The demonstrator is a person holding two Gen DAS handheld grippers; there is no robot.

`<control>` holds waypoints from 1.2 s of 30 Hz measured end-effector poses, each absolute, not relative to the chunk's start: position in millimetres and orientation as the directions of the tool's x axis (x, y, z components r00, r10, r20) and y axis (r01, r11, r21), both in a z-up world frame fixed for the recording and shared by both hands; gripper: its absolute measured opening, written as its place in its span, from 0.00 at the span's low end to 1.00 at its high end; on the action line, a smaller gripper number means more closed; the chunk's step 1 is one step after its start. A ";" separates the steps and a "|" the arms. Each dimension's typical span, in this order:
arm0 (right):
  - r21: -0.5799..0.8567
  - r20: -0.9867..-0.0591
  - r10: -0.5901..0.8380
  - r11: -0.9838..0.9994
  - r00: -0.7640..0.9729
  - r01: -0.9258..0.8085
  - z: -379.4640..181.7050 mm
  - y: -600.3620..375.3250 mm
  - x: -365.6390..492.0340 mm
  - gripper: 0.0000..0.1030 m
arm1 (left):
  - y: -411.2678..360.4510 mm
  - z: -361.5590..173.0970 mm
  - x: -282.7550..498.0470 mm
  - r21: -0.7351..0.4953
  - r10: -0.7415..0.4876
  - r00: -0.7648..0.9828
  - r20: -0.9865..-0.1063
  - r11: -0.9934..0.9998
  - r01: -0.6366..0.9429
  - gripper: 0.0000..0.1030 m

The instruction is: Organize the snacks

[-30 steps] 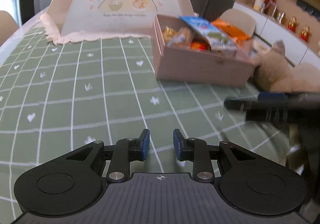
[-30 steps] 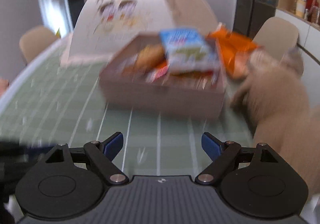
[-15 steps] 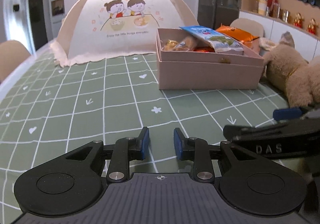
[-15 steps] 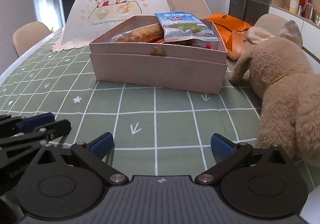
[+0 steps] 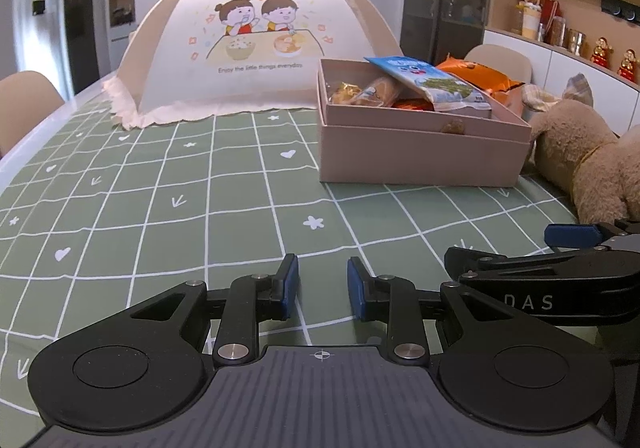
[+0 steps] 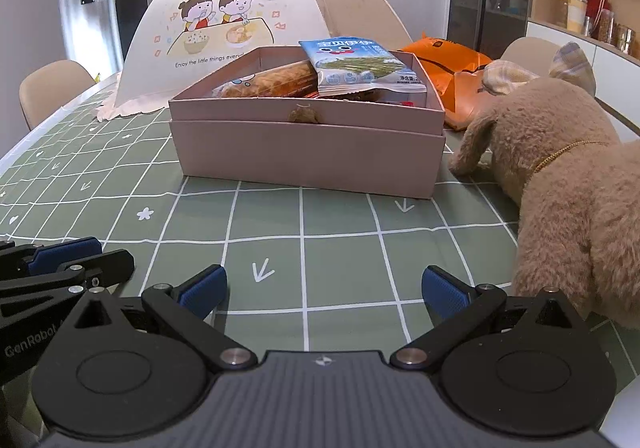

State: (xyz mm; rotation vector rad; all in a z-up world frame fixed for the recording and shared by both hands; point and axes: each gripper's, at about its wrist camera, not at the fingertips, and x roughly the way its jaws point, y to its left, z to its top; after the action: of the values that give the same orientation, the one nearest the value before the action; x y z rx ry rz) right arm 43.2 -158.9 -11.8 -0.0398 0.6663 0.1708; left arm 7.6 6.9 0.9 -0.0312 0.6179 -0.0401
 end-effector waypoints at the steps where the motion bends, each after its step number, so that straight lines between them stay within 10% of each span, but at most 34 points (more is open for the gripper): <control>1: 0.018 -0.618 0.145 0.985 0.773 -0.170 -11.8 -159.0 43.1 1.00 | 6.8 1.0 7.5 -0.043 -0.048 0.814 -0.578 0.999 0.028 0.30; 36: 0.018 -0.618 0.145 0.985 0.773 -0.170 -11.6 -158.7 42.9 1.00 | 6.1 0.3 7.8 -0.037 -0.046 0.814 -0.579 0.999 0.030 0.30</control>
State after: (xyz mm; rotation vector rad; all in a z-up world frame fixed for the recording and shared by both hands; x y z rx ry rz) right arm 42.9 -158.7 -11.6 -0.0400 0.6663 0.1709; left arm 7.8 6.0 0.3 -0.0261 0.6188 -0.0407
